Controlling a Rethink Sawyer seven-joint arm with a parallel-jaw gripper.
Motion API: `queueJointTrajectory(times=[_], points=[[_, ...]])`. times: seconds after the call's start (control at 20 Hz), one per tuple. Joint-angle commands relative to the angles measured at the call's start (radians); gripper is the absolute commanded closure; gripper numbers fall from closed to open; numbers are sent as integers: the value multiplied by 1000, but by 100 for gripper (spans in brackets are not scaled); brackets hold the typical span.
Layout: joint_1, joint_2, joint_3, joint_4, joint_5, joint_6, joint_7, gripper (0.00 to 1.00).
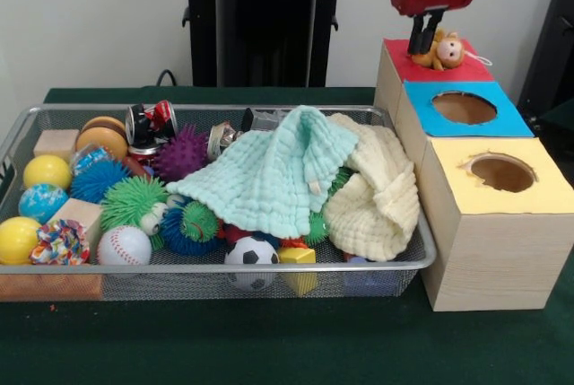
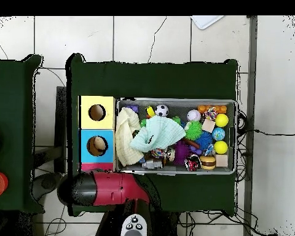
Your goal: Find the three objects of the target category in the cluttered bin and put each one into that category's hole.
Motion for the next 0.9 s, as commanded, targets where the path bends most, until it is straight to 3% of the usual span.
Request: queueJointTrajectory(times=[0.05,0.25,0.5,0.7,0.9], points=[[-77,207,167,144,26,-262,194,100],[-105,294,227,180,35,-377,222,100],[-92,308,220,175,34,-398,237,100],[-72,245,195,170,43,-303,227,100],[-34,63,149,173,60,-91,219,100]])
